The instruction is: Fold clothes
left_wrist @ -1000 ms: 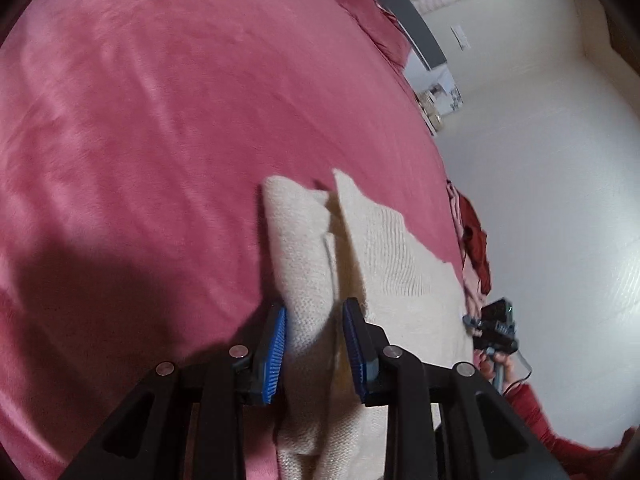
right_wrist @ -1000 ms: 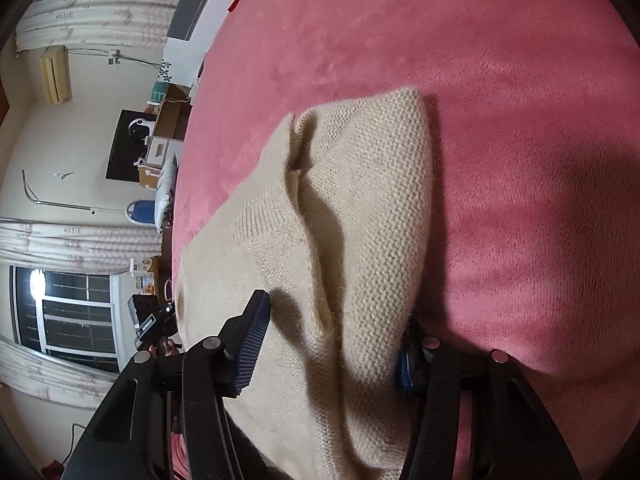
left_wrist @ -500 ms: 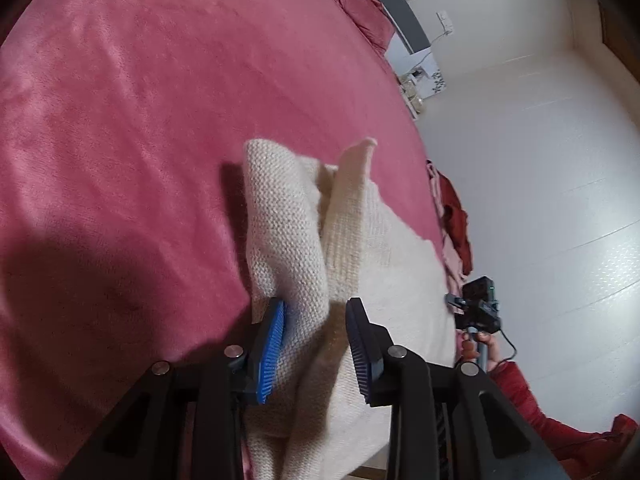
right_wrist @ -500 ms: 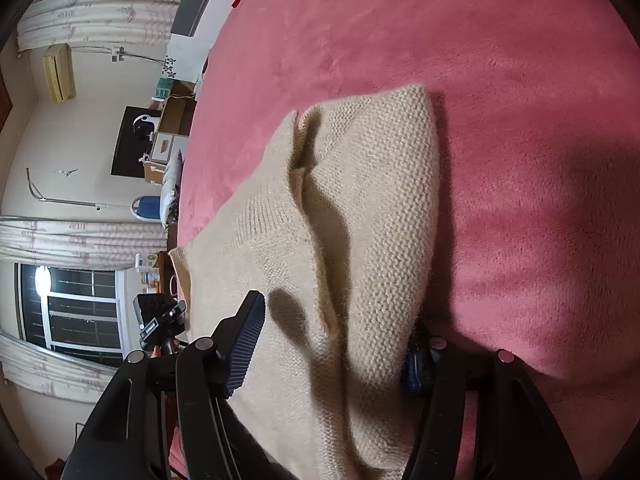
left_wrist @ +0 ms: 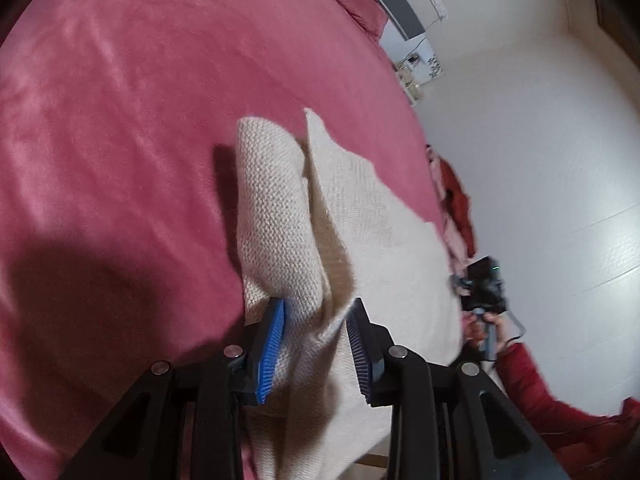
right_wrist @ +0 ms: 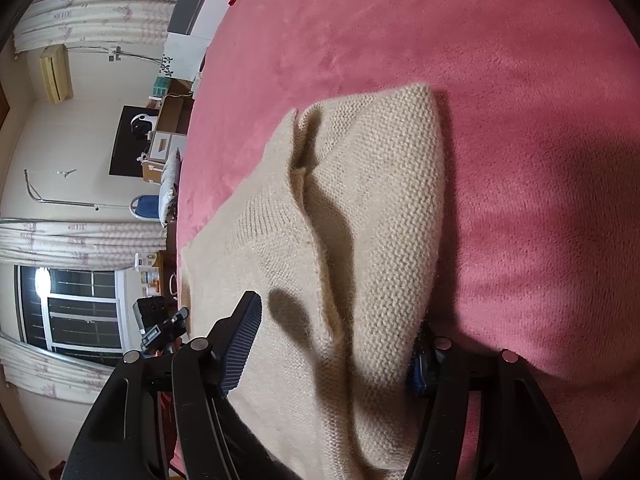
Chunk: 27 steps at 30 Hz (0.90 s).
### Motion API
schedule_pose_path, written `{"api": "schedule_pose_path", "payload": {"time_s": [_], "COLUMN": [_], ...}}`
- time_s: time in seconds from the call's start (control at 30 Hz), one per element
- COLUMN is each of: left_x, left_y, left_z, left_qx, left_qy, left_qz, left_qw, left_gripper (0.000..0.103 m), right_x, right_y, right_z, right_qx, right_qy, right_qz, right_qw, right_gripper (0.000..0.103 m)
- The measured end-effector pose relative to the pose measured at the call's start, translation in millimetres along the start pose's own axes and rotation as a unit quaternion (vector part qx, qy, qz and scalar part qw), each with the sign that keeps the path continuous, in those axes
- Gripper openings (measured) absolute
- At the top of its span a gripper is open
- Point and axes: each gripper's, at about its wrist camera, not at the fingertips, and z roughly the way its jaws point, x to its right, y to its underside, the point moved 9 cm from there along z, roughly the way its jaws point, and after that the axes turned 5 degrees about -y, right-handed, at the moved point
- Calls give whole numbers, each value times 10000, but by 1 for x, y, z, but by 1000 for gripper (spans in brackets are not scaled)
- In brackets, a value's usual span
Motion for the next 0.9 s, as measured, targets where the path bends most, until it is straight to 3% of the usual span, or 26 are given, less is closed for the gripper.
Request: {"api": "schedule_pose_path", "payload": {"time_s": [0.27,0.57,0.77,0.9], "left_x": [-21,-41,-19,-9], "left_y": [2,4,5,6], "left_z": [-4,-7,6,11], "left_qx": [-8,-94,-63,-15], "left_qy": [-302,-470,-753,-1080], "left_qz": [-20,-8,526,807], "left_qw": [9995,9988,9958,9909], "left_gripper": [33,42,43,34], "right_x": [1,-2,-5,-7], "right_y": [-3,-1,1,2], "right_z": [-1,1,3,5], "right_qx": [-25,-77,-103,-120], "right_qy": [-41,12,69,107], "right_qz": [-8,-232,-417,-539], "right_qw": [10000,9997,9991,9984], "right_gripper": [63,66,68,75]}}
